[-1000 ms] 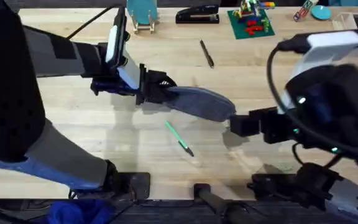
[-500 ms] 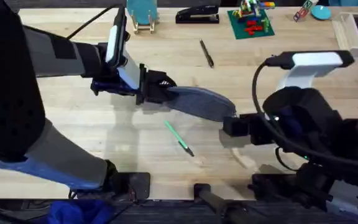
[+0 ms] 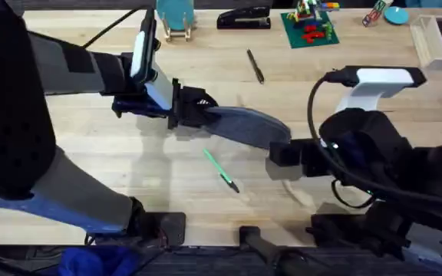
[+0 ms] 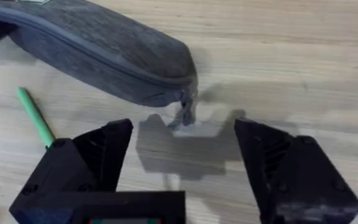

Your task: Unzip the bag, pick up the pens from the table one at a time and place them inside, then zip the bag closed.

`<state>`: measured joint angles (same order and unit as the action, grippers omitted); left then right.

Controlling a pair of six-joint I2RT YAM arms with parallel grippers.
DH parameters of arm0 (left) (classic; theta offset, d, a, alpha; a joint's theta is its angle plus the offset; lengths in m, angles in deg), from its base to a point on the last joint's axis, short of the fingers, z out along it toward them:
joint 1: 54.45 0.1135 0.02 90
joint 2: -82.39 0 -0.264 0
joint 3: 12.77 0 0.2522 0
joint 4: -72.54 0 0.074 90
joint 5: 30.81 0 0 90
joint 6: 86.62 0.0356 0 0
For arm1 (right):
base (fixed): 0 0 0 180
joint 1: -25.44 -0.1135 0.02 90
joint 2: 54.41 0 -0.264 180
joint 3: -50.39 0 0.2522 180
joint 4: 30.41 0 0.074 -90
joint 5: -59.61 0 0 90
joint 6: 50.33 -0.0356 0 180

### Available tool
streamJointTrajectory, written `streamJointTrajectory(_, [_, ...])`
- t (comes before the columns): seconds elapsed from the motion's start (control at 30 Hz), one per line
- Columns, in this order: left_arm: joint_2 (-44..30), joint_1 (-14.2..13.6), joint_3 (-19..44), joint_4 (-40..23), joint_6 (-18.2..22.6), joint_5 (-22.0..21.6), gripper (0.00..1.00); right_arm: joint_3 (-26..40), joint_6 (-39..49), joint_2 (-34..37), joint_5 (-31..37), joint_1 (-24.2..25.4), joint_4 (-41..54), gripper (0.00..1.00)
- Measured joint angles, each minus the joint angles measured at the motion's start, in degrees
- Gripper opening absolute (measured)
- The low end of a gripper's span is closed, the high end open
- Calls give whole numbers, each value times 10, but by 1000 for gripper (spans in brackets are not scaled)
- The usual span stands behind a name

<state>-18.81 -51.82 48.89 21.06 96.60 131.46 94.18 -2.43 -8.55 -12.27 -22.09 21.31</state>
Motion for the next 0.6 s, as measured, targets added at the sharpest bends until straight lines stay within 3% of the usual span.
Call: streamJointTrajectory(0.6, [0,0,0,0,0,0,43,-2,-62,27,0,0,-32,997])
